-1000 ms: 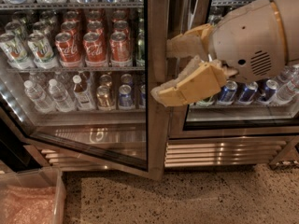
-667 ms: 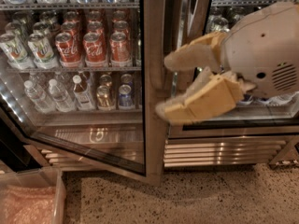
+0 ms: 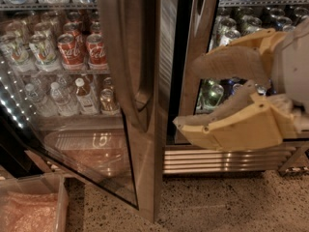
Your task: Open left fridge door
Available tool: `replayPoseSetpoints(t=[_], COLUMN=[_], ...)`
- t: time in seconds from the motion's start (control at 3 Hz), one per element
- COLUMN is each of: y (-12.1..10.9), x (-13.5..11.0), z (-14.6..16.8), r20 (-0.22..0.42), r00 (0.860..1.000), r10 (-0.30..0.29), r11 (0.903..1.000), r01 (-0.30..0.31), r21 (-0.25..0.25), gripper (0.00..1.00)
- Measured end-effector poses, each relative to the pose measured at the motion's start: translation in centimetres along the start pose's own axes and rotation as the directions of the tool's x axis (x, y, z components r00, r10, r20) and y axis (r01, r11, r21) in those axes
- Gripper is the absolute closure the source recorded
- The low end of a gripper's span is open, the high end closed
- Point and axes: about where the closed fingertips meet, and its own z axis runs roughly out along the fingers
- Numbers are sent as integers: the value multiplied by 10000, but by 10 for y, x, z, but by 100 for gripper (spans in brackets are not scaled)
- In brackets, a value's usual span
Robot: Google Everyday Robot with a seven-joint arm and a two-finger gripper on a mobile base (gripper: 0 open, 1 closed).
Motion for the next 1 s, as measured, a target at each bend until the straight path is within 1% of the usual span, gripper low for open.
replayPoseSetpoints(t=[0.33,0.67,1.0], y=[0,0,0], x=[0,0,0], z=[0,0,0], r20=[0,0,0], r00=[10000,10000,10000], r10=[0,0,0], r11=[10000,10000,10000], r01=[0,0,0], r21=[0,0,0], gripper=[17,0,0])
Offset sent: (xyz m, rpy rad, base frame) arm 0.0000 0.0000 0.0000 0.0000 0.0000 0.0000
